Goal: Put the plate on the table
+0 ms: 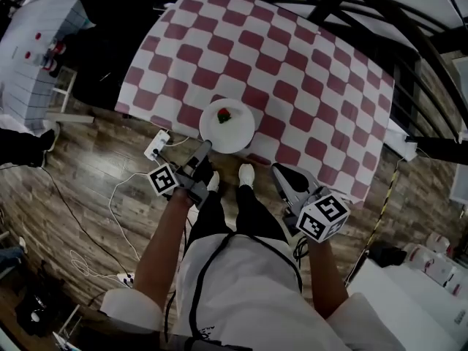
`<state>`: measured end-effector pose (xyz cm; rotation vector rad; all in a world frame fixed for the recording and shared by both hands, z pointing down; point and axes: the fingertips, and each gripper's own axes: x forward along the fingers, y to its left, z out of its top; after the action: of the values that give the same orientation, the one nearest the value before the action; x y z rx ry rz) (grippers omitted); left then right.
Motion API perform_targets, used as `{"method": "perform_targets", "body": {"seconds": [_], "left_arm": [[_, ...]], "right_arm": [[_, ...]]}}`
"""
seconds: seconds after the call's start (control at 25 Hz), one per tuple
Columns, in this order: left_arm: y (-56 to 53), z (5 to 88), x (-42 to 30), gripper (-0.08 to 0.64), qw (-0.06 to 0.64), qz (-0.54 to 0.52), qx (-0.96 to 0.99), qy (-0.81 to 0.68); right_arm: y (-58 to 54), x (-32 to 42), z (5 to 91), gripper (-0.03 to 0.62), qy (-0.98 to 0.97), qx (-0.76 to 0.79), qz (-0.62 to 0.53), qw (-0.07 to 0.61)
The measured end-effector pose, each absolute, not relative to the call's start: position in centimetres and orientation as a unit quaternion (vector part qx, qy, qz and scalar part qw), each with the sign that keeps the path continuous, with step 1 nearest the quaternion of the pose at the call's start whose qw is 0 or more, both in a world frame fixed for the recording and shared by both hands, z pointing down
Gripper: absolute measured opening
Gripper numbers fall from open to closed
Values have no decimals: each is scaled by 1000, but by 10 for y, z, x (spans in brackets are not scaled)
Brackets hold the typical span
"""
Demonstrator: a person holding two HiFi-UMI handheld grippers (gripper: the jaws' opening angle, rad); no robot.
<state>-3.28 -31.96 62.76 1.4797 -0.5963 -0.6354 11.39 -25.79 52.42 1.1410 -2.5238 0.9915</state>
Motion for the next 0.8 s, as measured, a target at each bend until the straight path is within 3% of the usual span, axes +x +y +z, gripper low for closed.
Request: {"method": "perform_targets", "body": {"seconds": [0.8], "left_arm": [[-359, 688, -21, 21, 677, -280, 620, -282]], "right_arm": [[-272, 125, 572, 9, -839, 383, 364, 131]]}}
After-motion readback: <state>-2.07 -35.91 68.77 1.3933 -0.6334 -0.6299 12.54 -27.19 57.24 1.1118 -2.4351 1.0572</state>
